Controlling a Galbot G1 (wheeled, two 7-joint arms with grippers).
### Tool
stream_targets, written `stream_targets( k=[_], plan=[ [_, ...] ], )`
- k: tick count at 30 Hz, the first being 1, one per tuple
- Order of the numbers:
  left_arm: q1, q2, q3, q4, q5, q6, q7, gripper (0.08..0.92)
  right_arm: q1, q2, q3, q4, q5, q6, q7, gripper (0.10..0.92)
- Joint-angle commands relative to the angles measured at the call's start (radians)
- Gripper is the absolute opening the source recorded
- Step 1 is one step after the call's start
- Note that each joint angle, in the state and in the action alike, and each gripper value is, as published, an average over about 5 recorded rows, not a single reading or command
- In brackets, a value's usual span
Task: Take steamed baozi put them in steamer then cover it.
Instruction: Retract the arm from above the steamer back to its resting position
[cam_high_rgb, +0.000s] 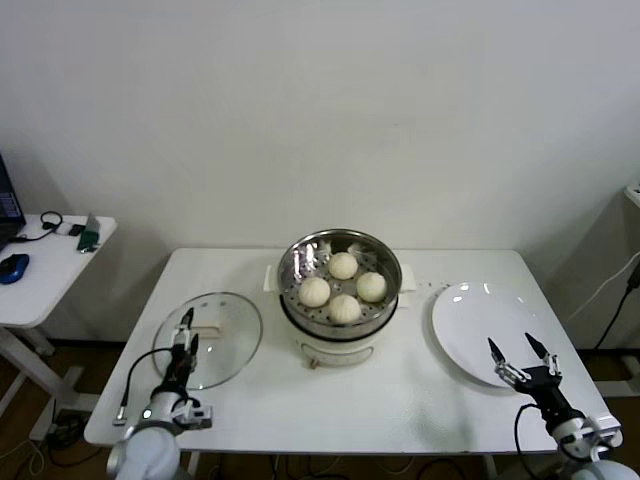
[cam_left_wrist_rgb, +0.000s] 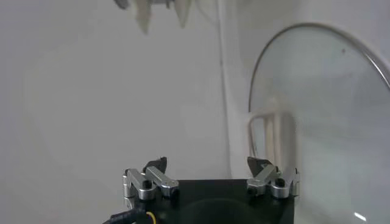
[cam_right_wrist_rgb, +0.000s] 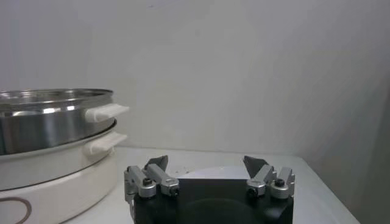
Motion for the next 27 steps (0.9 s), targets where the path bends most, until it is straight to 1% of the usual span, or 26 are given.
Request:
stream_targets(
  k=[1, 16, 22, 27],
  plan=[
    [-0.116, 0.002, 0.015, 0.17, 0.045, -0.014, -0.017, 0.823, -0.008, 0.039, 0.014, 0.001, -0.039, 0.004, -0.003, 0.823],
    [-0.202, -0.047, 0.034, 0.271, 0.037, -0.042, -0.063, 0.823, -0.002, 0.05, 0.017, -0.01, -0.06, 0.015, -0.009, 0.823],
    [-0.223, -0.058, 0.042, 0.284, 0.03, -0.042, -0.076, 0.823, -0.003, 0.065, 0.012, -0.016, -0.082, 0.023, -0.01, 0.823],
    [-0.231, -0.053, 0.052, 0.285, 0.018, -0.03, -0.08, 0.823, -0.005, 0.074, 0.013, -0.018, -0.092, 0.027, -0.013, 0.823]
  ],
)
